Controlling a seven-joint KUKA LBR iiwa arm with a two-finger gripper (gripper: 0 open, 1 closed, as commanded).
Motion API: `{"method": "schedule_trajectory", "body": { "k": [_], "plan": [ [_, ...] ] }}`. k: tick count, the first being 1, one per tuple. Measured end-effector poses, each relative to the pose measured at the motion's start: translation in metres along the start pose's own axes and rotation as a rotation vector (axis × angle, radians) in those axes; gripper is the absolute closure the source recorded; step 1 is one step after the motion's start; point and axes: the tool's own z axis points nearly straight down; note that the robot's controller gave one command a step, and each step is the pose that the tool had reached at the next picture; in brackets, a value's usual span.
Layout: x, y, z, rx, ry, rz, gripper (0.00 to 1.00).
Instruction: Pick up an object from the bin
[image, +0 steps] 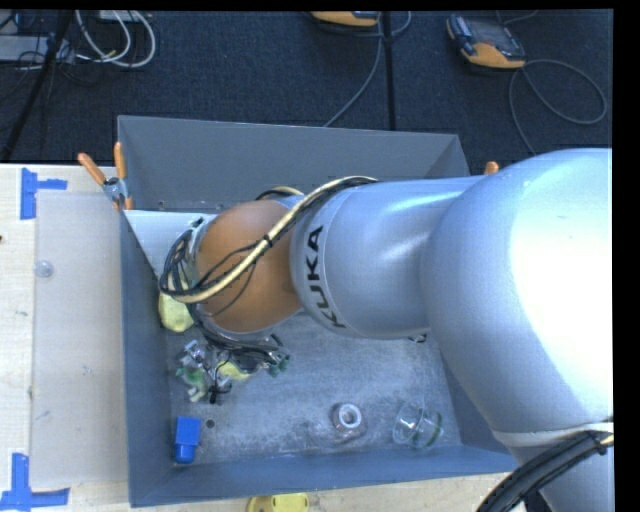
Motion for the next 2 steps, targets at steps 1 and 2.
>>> {"method": "schedule_trajectory", "body": {
  "k": [1,2],
  "plan": [
    [0.0,-0.0001,-0.0029,0.0,0.0,0.002,1.0],
    [0.0,-0.0002,-0.006,-0.001,0.0,0.004,1.0]
  ]
}}
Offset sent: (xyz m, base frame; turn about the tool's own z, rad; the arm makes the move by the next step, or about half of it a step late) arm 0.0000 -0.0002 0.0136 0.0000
